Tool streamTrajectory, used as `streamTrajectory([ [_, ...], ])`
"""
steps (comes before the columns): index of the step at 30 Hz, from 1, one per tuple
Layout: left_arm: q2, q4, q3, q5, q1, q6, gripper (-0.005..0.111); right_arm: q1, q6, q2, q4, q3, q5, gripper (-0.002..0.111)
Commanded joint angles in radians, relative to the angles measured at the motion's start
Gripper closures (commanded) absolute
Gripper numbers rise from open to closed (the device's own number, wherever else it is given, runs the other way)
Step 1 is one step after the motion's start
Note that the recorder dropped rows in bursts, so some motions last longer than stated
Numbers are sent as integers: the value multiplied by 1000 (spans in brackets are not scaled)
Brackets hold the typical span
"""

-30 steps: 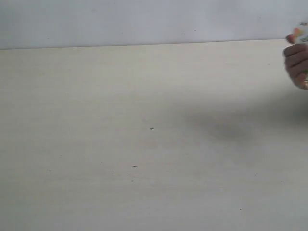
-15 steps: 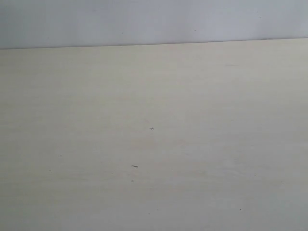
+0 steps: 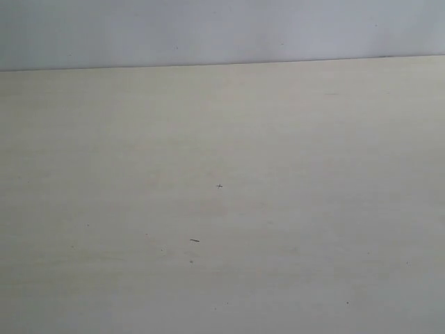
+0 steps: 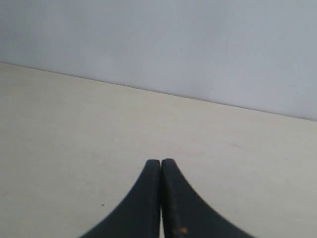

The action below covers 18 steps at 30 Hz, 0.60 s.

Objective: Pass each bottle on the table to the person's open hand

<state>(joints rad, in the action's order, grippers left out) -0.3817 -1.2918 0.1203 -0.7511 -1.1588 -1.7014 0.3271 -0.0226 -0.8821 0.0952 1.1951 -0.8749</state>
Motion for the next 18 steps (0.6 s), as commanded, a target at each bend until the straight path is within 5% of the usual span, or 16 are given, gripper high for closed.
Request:
streamTrajectory([
  [1, 8, -3, -3, -2, 3, 1, 107, -2, -3, -14, -2, -2, 16, 108],
  [9, 8, -3, -3, -2, 3, 1, 107, -2, -3, 4, -45, -10, 27, 108],
  [18, 8, -3, -3, -2, 3, 1, 107, -2, -6, 269, -165, -209, 121, 108],
])
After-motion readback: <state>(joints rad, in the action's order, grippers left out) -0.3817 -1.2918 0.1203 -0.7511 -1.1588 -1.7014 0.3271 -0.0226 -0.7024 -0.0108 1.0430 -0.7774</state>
